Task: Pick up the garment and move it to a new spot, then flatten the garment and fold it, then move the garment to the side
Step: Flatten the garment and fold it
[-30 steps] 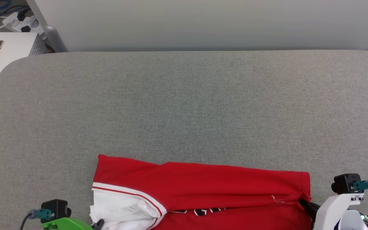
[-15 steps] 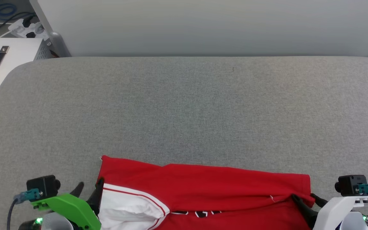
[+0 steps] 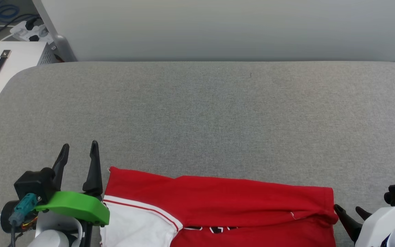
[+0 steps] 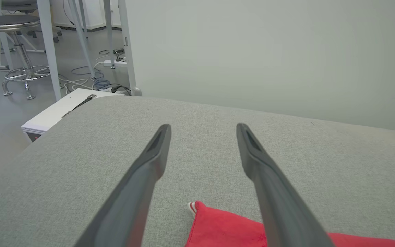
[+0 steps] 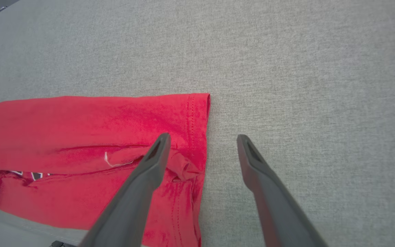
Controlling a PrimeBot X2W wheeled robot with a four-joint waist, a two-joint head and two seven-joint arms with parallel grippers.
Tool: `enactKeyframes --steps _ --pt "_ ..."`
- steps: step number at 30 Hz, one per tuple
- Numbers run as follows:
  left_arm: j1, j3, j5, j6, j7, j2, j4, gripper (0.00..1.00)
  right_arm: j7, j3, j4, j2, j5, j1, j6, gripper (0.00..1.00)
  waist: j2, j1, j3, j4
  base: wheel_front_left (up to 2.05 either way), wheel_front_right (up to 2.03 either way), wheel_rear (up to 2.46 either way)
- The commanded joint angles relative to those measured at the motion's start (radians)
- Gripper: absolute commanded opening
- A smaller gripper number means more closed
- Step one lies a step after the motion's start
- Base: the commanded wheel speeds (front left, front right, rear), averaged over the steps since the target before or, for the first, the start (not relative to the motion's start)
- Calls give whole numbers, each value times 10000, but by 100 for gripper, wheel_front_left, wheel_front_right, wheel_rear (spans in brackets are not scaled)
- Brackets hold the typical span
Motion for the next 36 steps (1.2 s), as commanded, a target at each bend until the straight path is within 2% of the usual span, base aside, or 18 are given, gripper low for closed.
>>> enactKeyframes --steps 1,8,21,22,23,24,25,36 --pt "-217 -35 378 169 -138 14 -123 100 174 1 -12 -5 -76 73 -9 100 0 1 66 42 0 0 0" --pt "-372 -323 1197 559 -308 -187 -673 100 373 249 402 -40 124 -241 -9 100 0 1 531 263 0 0 0" --pt "-448 -459 1383 672 -310 -251 -646 100 794 1293 1609 77 711 -260 -9 100 0 1 850 397 0 0 0" --pt "-457 -464 1393 676 -313 -253 -638 100 822 1373 1654 82 735 -259 -9 91 0 1 859 395 0 0 0" --pt "-464 -467 1400 680 -315 -256 -632 100 835 1421 1686 94 758 -265 -9 47 0 1 866 392 0 0 0" --pt "-470 -476 1410 685 -316 -258 -622 100 865 1496 1726 81 754 -272 -9 27 0 1 867 389 0 0 0" --pt "-477 -489 1422 686 -313 -255 -613 100 868 1535 1751 79 767 -278 -9 0 0 1 866 389 0 0 0" --pt "-380 -628 1495 728 -242 -175 -460 100 675 1313 1736 -171 791 -531 -9 0 0 1 503 359 0 0 0"
